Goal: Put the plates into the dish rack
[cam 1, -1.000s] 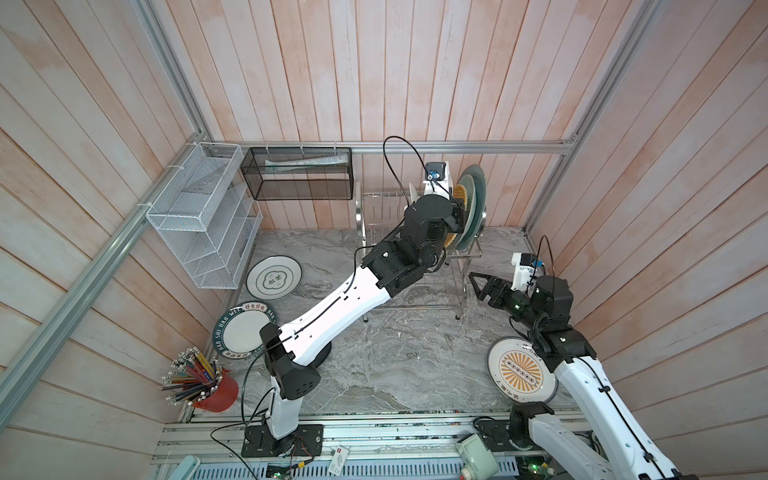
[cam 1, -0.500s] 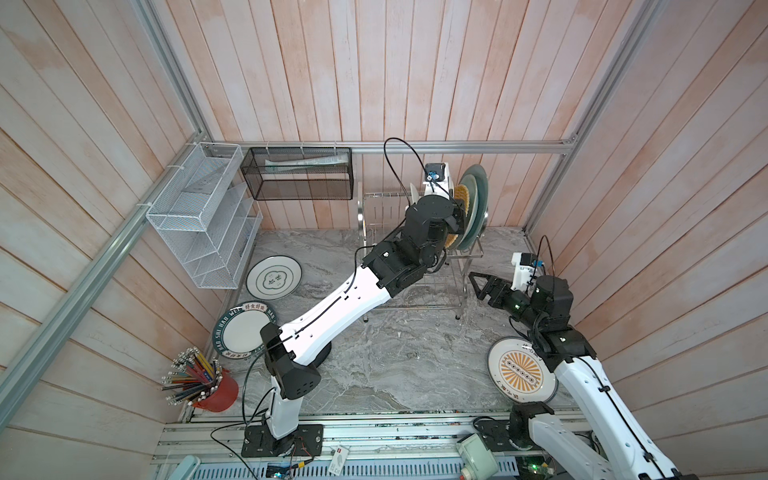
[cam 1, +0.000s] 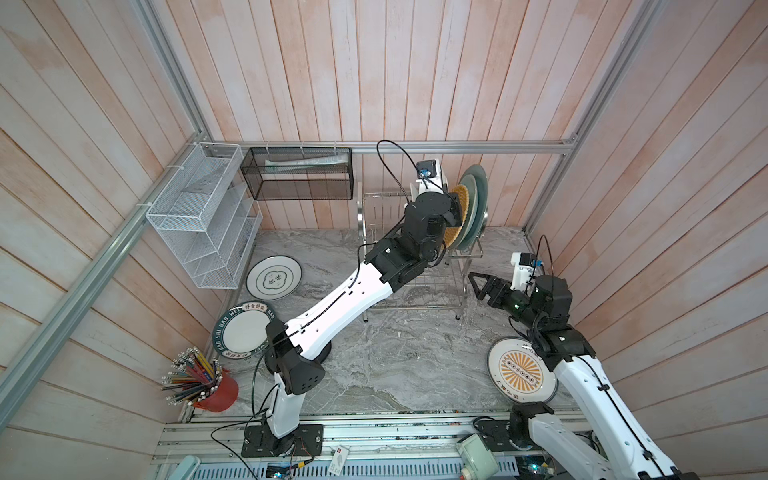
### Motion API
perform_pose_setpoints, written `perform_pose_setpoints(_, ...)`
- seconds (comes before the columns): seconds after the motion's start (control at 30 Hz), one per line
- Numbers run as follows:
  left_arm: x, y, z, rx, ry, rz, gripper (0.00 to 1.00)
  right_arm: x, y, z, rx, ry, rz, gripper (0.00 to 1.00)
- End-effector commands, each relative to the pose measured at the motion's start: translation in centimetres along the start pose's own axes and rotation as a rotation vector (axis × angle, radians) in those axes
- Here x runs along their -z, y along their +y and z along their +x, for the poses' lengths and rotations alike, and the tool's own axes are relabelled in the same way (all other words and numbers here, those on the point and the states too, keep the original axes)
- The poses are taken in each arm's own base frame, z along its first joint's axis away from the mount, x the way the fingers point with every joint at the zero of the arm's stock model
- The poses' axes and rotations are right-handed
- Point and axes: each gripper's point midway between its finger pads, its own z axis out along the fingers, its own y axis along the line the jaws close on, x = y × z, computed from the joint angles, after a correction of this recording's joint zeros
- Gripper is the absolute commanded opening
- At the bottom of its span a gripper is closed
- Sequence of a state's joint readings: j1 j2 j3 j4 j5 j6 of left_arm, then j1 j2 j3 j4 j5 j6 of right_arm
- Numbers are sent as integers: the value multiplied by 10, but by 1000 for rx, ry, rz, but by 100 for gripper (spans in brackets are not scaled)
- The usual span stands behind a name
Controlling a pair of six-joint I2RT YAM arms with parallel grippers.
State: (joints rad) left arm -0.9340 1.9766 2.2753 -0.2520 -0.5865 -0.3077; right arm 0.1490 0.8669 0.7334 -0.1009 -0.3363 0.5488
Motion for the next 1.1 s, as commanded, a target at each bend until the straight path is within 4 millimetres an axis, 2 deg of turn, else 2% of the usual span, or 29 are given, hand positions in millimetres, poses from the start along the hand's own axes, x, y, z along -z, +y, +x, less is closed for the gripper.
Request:
perform_pose_setpoints(0.0, 9, -4, -60, 99, -167, 17, 0, -2, 3, -1, 17, 2, -15, 91)
perform_pose_setpoints(0.5, 0, -2, -51, 120, -168, -1, 0, -2, 3, -1, 20, 7, -12, 91)
perform_pose_setpoints(0.9, 8, -17, -63, 131, -211, 57, 0, -2, 3, -1, 22, 5, -12, 91)
perform_pose_setpoints(1.07, 5, -16, -53, 140, -184, 50, 0, -2, 2, -1, 23, 4, -11, 91)
